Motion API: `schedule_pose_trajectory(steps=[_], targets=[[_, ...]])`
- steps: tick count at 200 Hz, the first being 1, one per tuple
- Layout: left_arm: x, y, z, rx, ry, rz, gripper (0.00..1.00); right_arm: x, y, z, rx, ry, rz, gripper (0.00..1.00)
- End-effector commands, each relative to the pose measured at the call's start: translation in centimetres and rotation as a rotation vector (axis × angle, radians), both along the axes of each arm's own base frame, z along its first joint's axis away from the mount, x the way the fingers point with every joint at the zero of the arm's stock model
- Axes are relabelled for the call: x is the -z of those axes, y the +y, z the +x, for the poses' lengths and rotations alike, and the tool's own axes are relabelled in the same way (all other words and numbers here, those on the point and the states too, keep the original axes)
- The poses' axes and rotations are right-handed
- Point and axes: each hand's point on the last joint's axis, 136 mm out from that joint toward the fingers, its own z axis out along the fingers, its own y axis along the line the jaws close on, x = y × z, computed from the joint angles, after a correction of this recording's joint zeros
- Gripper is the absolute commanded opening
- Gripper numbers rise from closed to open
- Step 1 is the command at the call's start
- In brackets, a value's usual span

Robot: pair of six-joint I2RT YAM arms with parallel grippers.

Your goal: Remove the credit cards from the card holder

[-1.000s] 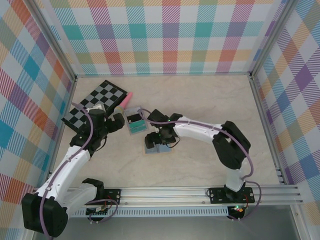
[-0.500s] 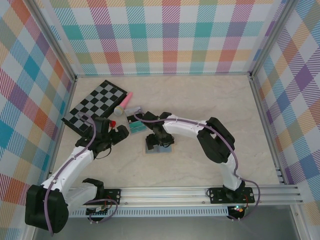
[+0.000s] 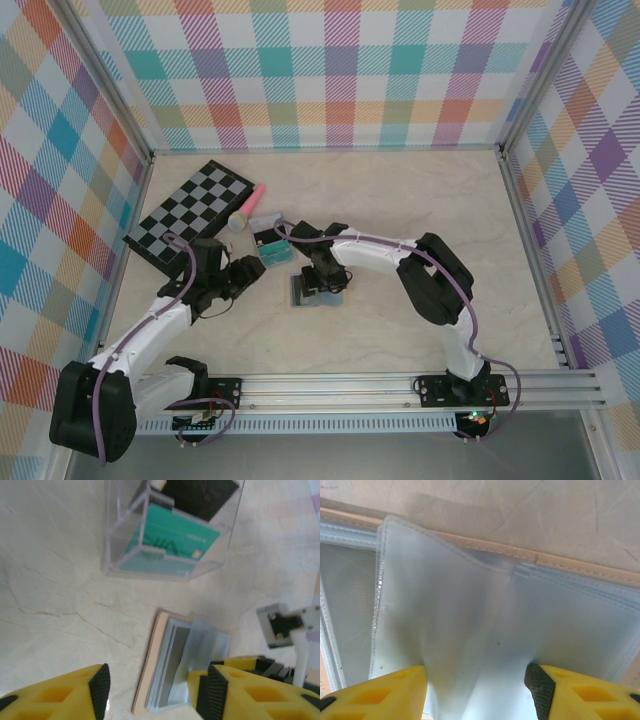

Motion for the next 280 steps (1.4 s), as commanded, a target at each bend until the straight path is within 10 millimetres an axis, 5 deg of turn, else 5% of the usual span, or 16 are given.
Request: schedule_pose_trajectory(steps=[1,36,107,213,280], targets=[[-0.4,-2.5,0.0,0.059,-0.009,-0.084,0.50,3.2,-1.9,-1.6,0.001,0.080,-0.048,0.56],[0.1,-5.4,-0.3,0.136,0.003,-0.090,0.39,3.5,-2.0,-1.7,-0.005,0.085,-0.023,0.49],[2.3,-9.3,0.4,0.194,0.041,-0.072,0.36,3.2,-2.2,-1.4,0.010,0.066,0.003,0.40],[5.3,-12.0,2.3,0.209,0.105,-0.109,0.35,1.5,-0.8,-1.4,-0.071,0.020,0.150,0.31],[5.7,-11.9,1.9,0.218,0.112,-0.108,0.29,-4.4,0.7,-0.6,-0.109,-0.093,0.360,0.39]])
